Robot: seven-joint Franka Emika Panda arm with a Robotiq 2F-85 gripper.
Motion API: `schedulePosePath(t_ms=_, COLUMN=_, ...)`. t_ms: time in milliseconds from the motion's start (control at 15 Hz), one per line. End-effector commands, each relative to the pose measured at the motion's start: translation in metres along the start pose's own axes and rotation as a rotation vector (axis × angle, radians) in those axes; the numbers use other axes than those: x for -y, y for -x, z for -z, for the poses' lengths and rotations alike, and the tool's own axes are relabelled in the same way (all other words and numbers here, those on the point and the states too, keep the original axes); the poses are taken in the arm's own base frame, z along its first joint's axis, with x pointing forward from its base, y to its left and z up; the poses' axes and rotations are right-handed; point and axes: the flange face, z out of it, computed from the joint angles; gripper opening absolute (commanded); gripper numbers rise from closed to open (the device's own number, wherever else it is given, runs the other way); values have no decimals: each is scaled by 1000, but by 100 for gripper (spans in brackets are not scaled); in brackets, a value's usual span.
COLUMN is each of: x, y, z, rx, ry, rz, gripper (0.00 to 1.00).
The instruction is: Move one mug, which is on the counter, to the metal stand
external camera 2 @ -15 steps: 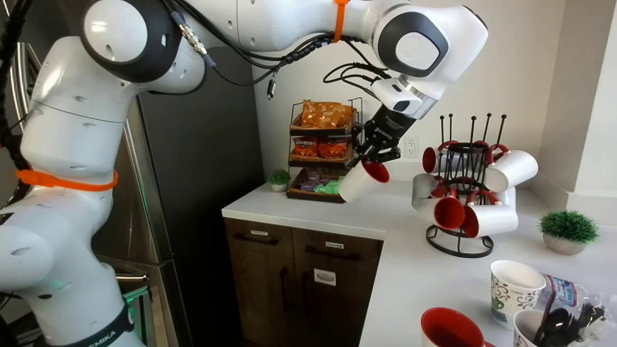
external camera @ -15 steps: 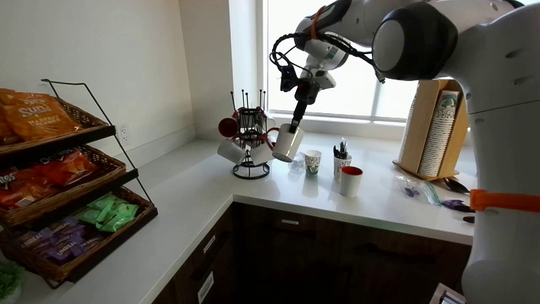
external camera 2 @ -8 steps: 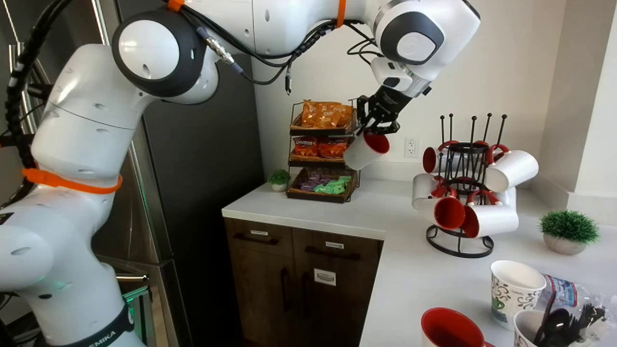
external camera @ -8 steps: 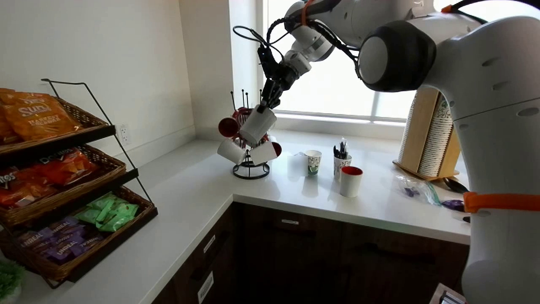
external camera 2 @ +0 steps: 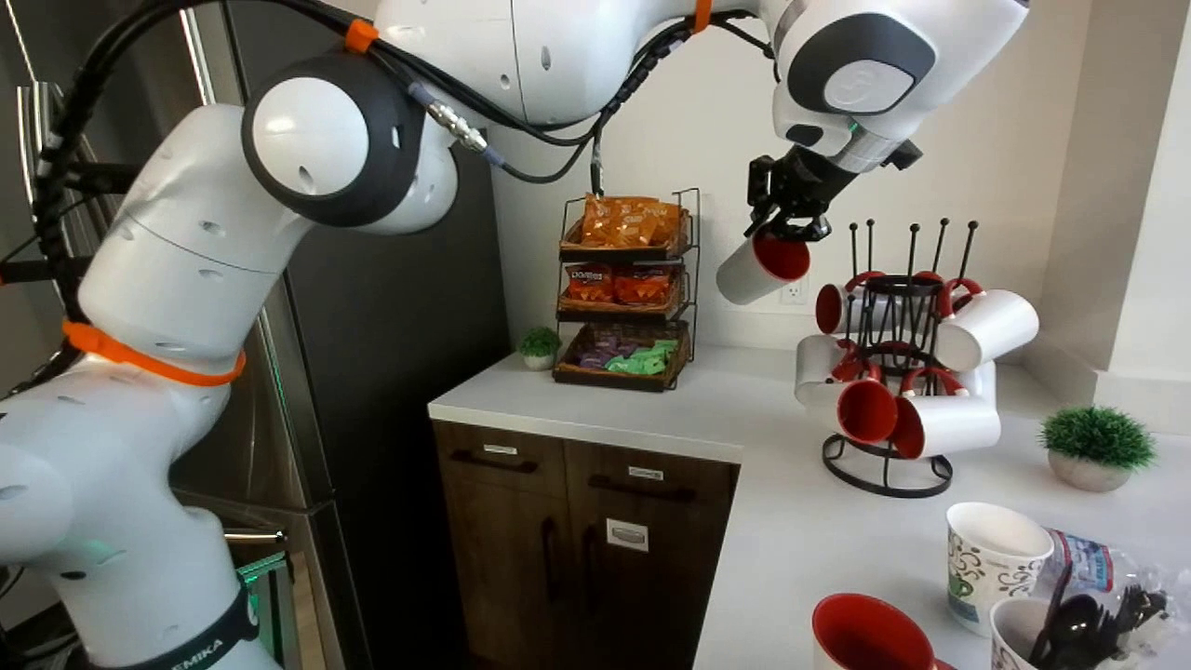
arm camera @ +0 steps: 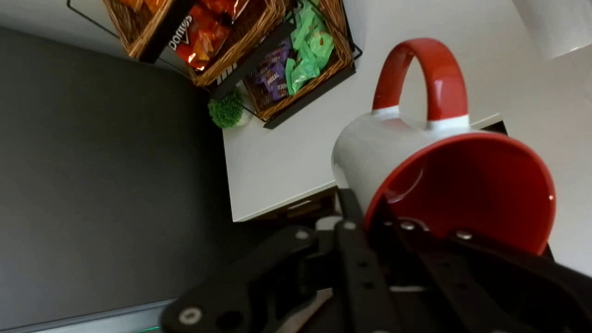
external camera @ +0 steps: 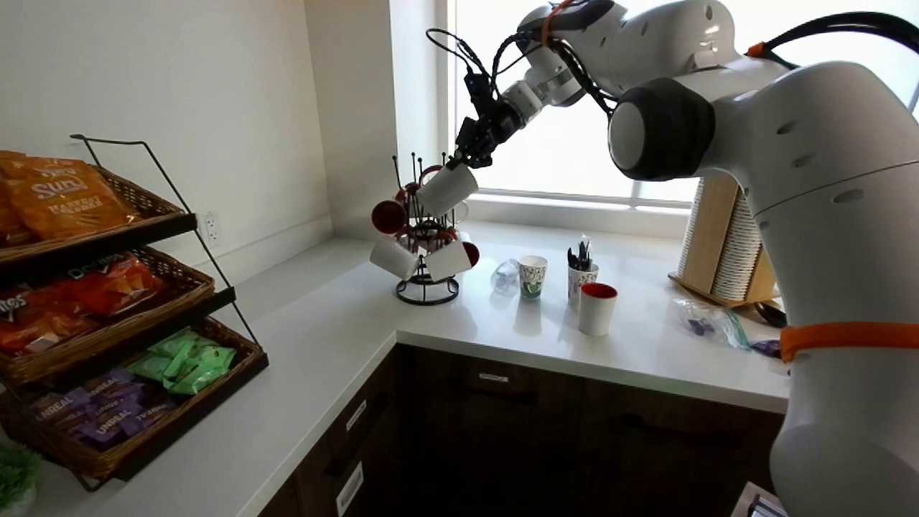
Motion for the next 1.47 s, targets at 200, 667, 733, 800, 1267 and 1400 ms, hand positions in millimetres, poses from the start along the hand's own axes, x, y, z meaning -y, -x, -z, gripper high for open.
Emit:
schedulePosePath(t_ms=200, x=9, y=1, z=2, rx=14, ry=13, rz=-14, gripper=10)
schedulePosePath(t_ms=667, x=6, y=4, z=11, rx=62, ry=81, rz=-74, gripper=2)
schedulePosePath(t_ms=733, x=7, y=5, z=12, rx=73, ry=91, rz=-87, gripper=2)
schedulePosePath(t_ms=800, x=8, y=4, z=14, rx=78, ry=109, rz=-103, gripper=2)
schedulePosePath(t_ms=1267, x=13, y=7, z=28, rx=184, ry=281, rz=-146, gripper=2)
schedulePosePath(t_ms=1400, x=19, y=10, z=29, rx=215, ry=319, rz=-155, gripper=2)
